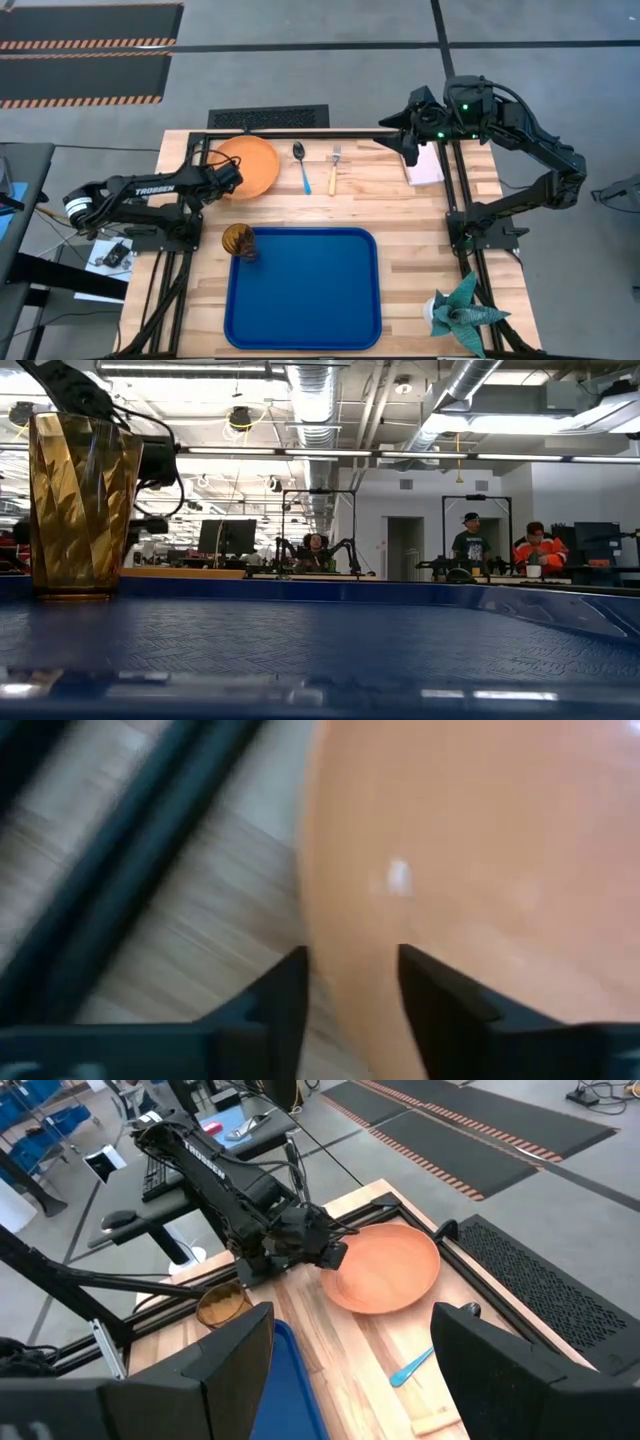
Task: Pick and place plate/cup/fork/spoon on tray
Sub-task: Put the orange plate on the blue tray
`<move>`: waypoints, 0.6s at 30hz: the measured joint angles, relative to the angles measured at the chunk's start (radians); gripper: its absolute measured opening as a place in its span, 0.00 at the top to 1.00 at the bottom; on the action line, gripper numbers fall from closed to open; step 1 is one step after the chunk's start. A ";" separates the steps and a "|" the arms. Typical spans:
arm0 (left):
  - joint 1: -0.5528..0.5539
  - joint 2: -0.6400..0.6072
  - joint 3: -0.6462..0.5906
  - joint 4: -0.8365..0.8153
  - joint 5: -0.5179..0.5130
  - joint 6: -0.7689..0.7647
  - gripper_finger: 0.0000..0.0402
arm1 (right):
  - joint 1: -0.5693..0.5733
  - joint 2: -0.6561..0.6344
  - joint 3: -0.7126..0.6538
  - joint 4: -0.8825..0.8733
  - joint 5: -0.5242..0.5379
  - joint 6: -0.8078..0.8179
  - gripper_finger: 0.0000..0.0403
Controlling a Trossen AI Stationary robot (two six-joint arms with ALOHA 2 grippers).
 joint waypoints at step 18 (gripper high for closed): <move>0.054 0.042 -0.001 0.219 0.097 0.179 1.00 | 0.021 0.005 0.000 -0.006 0.006 0.003 0.27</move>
